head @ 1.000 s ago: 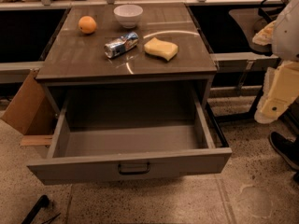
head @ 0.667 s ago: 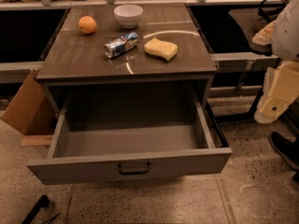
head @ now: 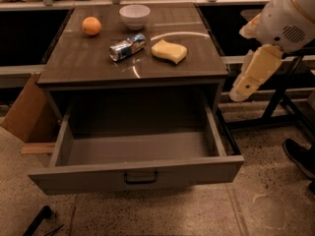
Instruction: Place sponge into top drawer
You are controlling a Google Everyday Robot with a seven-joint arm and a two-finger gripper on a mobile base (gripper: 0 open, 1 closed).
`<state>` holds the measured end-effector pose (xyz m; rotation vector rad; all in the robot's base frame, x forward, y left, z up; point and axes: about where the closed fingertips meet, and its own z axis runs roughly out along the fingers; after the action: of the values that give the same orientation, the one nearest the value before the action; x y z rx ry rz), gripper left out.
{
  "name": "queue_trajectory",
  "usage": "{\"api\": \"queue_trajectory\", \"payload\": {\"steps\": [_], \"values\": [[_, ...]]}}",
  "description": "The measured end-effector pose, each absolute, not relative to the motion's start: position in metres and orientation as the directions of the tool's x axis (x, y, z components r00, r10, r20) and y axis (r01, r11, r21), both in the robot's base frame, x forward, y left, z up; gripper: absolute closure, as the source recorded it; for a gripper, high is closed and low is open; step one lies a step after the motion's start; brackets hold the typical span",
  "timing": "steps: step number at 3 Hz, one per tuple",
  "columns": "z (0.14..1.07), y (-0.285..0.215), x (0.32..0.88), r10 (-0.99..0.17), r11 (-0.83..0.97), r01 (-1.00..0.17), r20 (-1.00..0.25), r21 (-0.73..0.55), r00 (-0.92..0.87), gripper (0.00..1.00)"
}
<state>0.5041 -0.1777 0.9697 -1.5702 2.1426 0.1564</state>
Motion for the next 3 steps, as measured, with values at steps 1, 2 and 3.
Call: {"api": "queue_trajectory", "payload": {"steps": [1, 2, 3], "values": [[0.970, -0.144, 0.547, -0.813, 0.349, -0.928, -0.535, -0.130, -0.230, 0.00], [0.966, -0.106, 0.583, -0.776, 0.327, -0.940, -0.596, -0.094, -0.210, 0.00], [0.963, -0.104, 0.587, -0.772, 0.334, -0.938, -0.598, -0.095, -0.215, 0.00]]}}
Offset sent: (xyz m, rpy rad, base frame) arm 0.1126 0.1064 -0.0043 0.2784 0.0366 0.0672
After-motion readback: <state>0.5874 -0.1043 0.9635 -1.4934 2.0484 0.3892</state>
